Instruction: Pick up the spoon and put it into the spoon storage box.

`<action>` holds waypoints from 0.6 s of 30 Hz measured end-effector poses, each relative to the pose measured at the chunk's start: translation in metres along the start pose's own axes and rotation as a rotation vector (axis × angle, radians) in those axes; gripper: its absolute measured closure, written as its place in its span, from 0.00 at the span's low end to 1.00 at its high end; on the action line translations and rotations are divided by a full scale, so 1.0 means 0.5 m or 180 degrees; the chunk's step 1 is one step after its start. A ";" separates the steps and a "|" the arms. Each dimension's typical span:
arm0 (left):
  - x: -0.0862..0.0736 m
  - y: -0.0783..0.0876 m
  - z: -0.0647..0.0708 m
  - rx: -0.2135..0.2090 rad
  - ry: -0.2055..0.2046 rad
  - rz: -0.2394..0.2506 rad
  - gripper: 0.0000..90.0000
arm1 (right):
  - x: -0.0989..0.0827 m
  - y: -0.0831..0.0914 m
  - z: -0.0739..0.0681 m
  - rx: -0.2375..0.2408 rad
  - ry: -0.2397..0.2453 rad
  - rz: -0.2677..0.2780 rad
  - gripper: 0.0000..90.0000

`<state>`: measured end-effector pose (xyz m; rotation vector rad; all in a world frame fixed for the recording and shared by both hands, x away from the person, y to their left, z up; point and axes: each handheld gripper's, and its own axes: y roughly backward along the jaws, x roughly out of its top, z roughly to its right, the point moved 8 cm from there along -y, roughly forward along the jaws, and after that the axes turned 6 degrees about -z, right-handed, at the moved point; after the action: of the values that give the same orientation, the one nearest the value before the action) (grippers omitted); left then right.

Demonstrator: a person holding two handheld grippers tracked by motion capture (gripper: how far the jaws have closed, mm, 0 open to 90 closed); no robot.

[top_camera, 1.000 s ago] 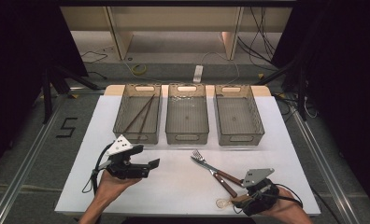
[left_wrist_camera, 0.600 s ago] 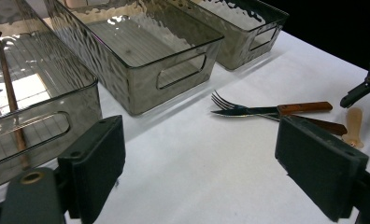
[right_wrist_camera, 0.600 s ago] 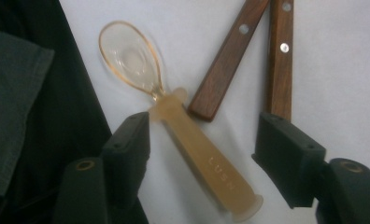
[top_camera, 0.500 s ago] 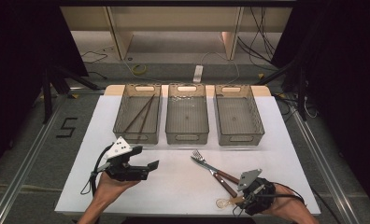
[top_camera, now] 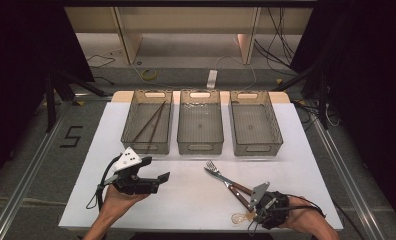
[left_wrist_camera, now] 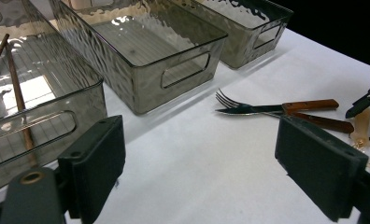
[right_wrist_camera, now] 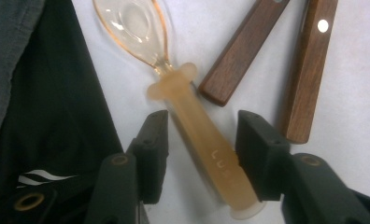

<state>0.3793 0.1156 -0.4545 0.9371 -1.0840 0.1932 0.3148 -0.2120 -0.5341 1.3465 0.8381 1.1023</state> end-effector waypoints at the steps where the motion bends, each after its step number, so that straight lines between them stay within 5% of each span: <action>1: 0.000 0.000 0.000 0.0008 -0.0018 0.0003 0.18 | 0.000 0.000 0.000 0.0004 0.0004 -0.0008 0.65; 7: -0.001 -0.001 0.004 0.0039 -0.0078 -0.0016 0.18 | 0.002 0.001 -0.008 0.0027 0.0077 -0.0079 0.76; 10: -0.002 -0.002 0.005 0.0047 -0.0094 -0.0025 0.18 | 0.002 0.002 -0.014 0.0019 0.0234 -0.0110 0.83; 18: -0.002 -0.002 0.004 0.0044 -0.0076 -0.0032 0.18 | 0.003 0.003 -0.018 -0.0012 0.0375 -0.0113 0.86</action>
<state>0.3779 0.1136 -0.4558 0.9590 -1.1009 0.1818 0.3065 -0.2079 -0.5331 1.2684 0.9421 1.1636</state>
